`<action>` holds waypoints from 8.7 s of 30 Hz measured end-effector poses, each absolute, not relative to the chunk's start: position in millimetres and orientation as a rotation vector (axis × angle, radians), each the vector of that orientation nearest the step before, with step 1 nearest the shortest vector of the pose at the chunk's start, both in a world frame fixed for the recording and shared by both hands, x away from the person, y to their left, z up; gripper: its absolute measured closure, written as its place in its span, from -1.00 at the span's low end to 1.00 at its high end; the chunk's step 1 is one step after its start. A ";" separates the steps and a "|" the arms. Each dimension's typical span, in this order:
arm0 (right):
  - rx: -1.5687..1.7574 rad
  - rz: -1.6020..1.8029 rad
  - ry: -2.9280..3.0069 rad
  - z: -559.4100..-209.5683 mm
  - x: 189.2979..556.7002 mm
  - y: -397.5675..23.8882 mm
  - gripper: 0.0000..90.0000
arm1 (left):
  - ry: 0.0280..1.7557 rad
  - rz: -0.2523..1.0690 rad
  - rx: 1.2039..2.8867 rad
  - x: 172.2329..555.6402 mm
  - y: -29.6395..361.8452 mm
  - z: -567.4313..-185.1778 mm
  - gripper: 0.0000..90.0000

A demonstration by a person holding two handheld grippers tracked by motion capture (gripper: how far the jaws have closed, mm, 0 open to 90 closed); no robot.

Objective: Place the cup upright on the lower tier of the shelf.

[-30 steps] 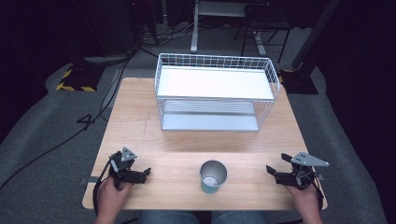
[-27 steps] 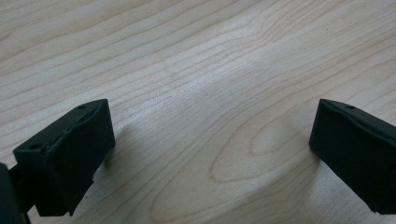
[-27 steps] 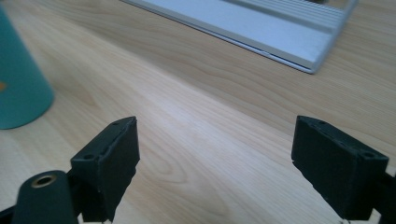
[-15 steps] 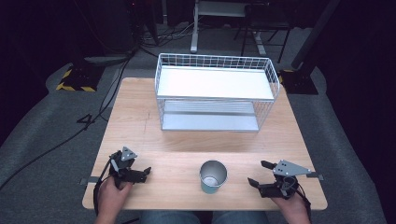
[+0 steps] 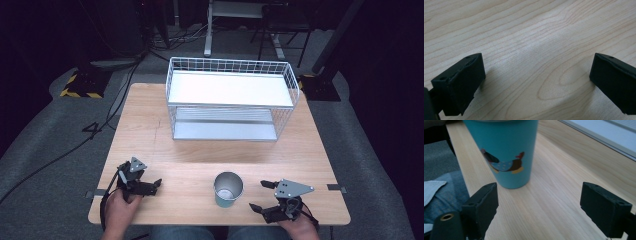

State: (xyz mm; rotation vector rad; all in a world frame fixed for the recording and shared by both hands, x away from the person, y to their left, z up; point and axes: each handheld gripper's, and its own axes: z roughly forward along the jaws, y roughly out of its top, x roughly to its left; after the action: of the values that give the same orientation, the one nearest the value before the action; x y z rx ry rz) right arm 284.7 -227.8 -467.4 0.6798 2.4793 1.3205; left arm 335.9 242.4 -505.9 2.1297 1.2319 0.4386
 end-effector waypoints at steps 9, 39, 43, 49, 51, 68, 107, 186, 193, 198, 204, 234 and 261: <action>0.615 1.354 2.516 -477.5 282.1 -200.0 -0.67 | 1.232 0.439 2.130 335.8 242.4 -505.9 -0.99; 0.806 1.395 2.449 -501.2 293.2 -145.8 -0.65 | 1.235 0.443 2.129 337.6 242.2 -505.9 -0.99; 0.812 1.380 2.454 -501.2 293.9 -143.9 -0.64 | 1.237 0.443 2.126 337.5 242.0 -505.9 -0.99; 0.809 1.348 2.482 -501.7 295.0 -141.3 -0.55 | 1.236 0.442 2.130 337.7 242.1 -505.8 -0.99; 0.792 1.345 2.488 -501.8 294.3 -141.1 -0.48 | 1.236 0.442 2.130 337.7 242.1 -505.8 -0.99; 0.788 1.376 2.473 -496.6 296.4 -143.2 -0.45 | 1.235 0.442 2.128 337.7 242.1 -505.9 -0.99; 0.969 1.291 2.276 -446.1 422.6 -126.9 -0.45 | 1.249 0.442 2.123 337.9 241.9 -505.7 -0.99; 1.253 1.163 2.046 -479.5 528.4 -120.8 -0.66 | 1.247 0.447 2.125 338.6 241.9 -505.7 -0.99; 1.206 1.171 2.063 -470.2 514.7 -137.0 -0.70 | 1.248 0.447 2.124 338.6 241.9 -505.8 -0.99; 1.178 1.182 2.073 -461.6 501.8 -147.4 -0.70 | 1.247 0.444 2.127 338.6 242.0 -505.6 -0.99; 1.164 1.191 2.124 -447.9 483.2 -167.0 -0.70 | 1.252 0.443 2.122 337.1 242.0 -505.8 -0.99; 1.159 1.179 2.194 -427.1 392.3 -271.9 -0.65 | 1.259 0.447 2.117 338.8 240.4 -505.8 -0.99; 1.137 1.119 2.266 -484.7 337.8 -318.2 -0.65 | 1.258 0.444 2.120 337.7 240.4 -505.7 -0.99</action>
State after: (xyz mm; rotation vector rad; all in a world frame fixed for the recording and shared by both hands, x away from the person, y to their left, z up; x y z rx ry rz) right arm 337.8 -318.2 -484.7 1.1370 2.2655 1.1192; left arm 337.7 240.4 -505.7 2.1201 1.2581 0.4441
